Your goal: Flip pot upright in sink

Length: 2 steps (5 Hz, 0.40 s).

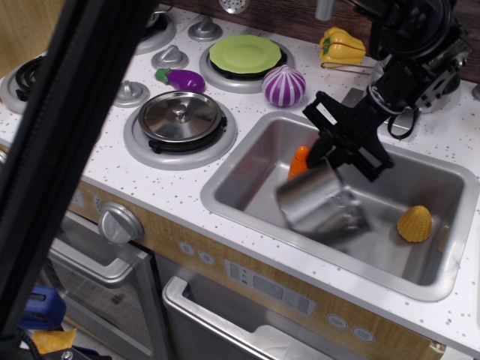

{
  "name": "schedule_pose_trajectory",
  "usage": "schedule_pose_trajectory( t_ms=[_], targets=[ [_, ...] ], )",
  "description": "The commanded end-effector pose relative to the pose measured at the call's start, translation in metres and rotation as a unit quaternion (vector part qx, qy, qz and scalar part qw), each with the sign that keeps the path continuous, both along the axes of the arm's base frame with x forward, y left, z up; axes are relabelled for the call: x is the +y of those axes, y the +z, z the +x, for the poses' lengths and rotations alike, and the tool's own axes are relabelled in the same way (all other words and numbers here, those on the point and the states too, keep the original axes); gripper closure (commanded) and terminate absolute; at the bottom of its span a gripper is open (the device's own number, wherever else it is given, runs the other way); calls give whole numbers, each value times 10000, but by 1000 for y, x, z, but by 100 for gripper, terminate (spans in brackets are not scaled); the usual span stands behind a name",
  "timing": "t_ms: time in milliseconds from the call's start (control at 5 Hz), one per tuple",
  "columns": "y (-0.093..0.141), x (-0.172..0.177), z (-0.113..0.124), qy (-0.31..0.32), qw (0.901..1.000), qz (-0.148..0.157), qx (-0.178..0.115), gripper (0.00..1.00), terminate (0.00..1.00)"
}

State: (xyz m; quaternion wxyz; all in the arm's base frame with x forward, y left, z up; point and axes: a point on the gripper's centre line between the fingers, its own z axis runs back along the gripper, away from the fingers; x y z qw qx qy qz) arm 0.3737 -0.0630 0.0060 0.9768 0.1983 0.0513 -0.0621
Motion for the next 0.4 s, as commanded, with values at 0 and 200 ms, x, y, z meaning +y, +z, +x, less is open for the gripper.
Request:
schedule_pose_trajectory(
  t_ms=[0,200],
  targets=[
    [43,-2,15,-399,9951,-381,-822,100,0],
    [44,1,18,-938,9910,-114,-943,100,0]
  ],
)
